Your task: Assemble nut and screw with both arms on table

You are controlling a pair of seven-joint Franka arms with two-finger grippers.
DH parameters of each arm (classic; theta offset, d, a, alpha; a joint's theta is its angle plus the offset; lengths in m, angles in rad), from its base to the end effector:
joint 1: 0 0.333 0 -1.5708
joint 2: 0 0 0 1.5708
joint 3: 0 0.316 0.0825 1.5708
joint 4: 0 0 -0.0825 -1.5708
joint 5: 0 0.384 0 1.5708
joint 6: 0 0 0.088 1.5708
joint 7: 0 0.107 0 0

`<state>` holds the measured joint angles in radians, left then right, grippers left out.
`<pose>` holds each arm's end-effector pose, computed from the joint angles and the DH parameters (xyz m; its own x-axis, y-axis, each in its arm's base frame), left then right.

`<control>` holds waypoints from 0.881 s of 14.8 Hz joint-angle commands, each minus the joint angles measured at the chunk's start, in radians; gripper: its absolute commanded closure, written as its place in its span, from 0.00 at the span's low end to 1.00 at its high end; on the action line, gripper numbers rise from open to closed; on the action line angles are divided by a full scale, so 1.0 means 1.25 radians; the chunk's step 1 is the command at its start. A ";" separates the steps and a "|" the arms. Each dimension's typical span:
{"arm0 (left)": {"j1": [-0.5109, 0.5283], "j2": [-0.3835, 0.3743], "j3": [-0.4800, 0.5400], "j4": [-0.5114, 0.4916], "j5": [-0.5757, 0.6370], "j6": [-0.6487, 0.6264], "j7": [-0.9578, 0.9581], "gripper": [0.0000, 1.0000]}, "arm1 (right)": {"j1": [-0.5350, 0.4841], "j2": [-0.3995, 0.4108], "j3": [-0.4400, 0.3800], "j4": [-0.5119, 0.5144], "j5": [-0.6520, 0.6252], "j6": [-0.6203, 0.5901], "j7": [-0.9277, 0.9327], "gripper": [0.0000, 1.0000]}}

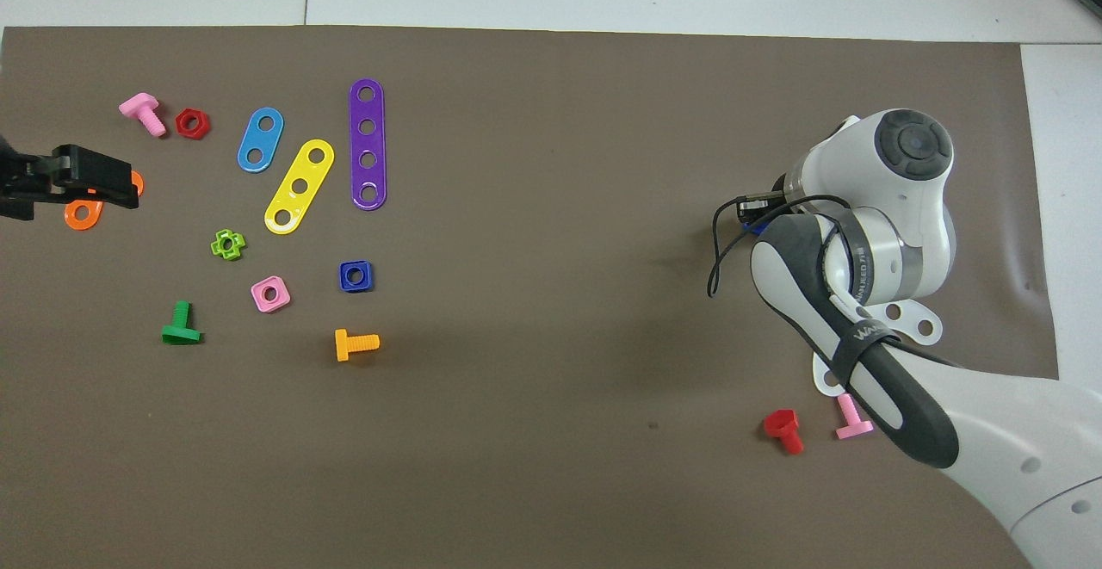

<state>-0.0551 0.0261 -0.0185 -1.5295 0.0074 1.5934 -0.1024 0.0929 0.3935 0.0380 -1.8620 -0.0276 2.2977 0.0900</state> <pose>0.5639 -0.0407 0.6315 0.9989 0.0287 0.0383 0.0288 -0.9996 -0.0030 0.6342 0.0814 0.3112 0.9975 0.0556 0.0429 0.0555 -0.9985 0.0030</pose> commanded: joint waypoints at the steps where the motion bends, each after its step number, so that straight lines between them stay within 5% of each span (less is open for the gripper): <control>1: -0.025 -0.045 0.005 -0.071 0.000 0.020 0.034 0.00 | -0.002 -0.025 0.003 -0.011 -0.028 0.000 -0.022 1.00; 5: -0.053 -0.032 0.004 -0.085 -0.022 0.052 0.030 0.00 | 0.067 -0.061 0.004 0.005 -0.028 -0.048 0.093 1.00; 9: -0.102 0.050 0.005 -0.096 -0.037 0.128 0.018 0.00 | 0.194 -0.073 0.004 0.008 -0.028 -0.061 0.328 1.00; 13: -0.131 0.079 0.005 -0.212 -0.037 0.291 -0.003 0.00 | 0.274 -0.074 0.004 0.007 -0.028 -0.042 0.443 1.00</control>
<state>-0.2013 0.1364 -0.0256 -1.7025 -0.0241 1.8574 -0.0962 0.4166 0.3104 0.0441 -1.8488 -0.0497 2.2382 0.5954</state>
